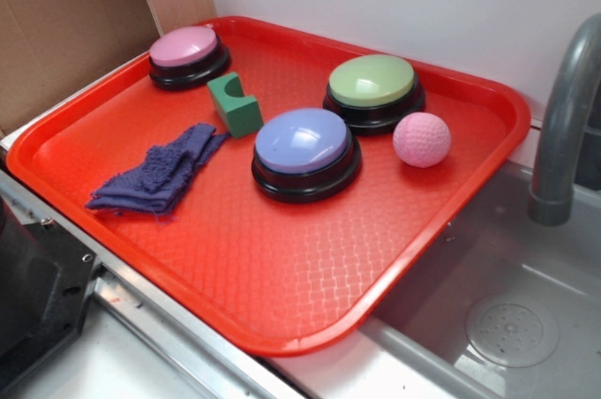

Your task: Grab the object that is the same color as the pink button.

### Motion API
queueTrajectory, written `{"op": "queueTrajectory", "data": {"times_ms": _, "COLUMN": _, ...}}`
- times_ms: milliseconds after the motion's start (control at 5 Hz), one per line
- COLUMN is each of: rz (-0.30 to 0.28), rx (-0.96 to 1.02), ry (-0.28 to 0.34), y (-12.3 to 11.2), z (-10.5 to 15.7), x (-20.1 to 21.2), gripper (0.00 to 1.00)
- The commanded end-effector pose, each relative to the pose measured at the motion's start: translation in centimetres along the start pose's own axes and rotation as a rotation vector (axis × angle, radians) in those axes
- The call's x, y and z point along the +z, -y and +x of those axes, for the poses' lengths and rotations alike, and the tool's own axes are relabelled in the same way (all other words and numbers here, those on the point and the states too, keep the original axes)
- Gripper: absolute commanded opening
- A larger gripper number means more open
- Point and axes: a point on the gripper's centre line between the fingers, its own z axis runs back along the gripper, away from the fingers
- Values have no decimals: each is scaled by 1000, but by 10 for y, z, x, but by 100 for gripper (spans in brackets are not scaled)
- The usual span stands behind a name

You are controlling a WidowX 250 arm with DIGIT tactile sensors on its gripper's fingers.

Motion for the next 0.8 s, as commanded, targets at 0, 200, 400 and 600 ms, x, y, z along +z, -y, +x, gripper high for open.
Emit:
{"op": "queueTrajectory", "data": {"times_ms": 0, "rz": 0, "rx": 0, "ry": 0, "y": 0, "z": 0, "x": 0, "gripper": 100}}
{"op": "queueTrajectory", "data": {"times_ms": 200, "rz": 4, "rx": 82, "ry": 87, "y": 16, "z": 25, "x": -15, "gripper": 100}}
{"op": "queueTrajectory", "data": {"times_ms": 400, "rz": -34, "rx": 166, "ry": 106, "y": 33, "z": 55, "x": -31, "gripper": 100}}
{"op": "queueTrajectory", "data": {"times_ms": 600, "rz": -34, "rx": 256, "ry": 128, "y": 53, "z": 87, "x": -55, "gripper": 100}}
